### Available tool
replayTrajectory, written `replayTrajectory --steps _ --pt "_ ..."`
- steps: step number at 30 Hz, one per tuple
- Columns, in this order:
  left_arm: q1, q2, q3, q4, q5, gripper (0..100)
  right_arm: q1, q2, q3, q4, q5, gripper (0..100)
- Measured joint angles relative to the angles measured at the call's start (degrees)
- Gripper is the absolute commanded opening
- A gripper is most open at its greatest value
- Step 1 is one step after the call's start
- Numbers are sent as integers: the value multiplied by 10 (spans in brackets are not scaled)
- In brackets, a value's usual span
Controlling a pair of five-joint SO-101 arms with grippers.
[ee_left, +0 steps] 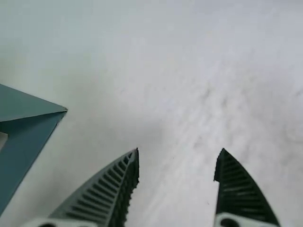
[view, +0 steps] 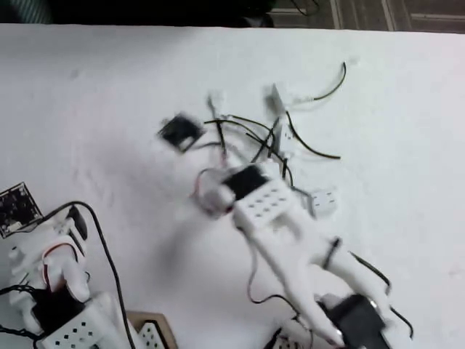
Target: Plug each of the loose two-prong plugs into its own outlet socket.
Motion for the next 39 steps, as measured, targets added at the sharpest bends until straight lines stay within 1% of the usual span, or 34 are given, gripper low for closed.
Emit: replayTrajectory --steps 3,7,10,13,17,20,22,25,27,31,34,39 --pt "0 -1 7 -5 0 267 50 -38 -8 -6 -1 18" --pt "0 0 9 -7 0 267 94 -43 -37 -9 -1 18" --pt "0 0 9 -7 0 267 139 -32 -55 -41 24 18" --pt "0 0 9 -7 0 267 199 15 -63 -115 53 18" --pt "0 0 9 -7 0 267 274 105 -92 -221 63 19" --pt "0 0 9 -7 0 267 313 185 -147 -243 64 22" --pt "0 0 9 -7 0 267 330 237 -186 -243 64 53" --pt "0 0 9 -7 0 267 338 298 -249 -201 64 152" --pt "0 0 9 -7 0 267 338 314 -289 -152 65 189" --pt "0 0 9 -7 0 267 338 315 -361 -35 65 176" --pt "0 0 9 -7 0 267 330 305 -386 50 61 178" --pt "0 0 9 -7 0 267 281 280 -394 172 11 180"
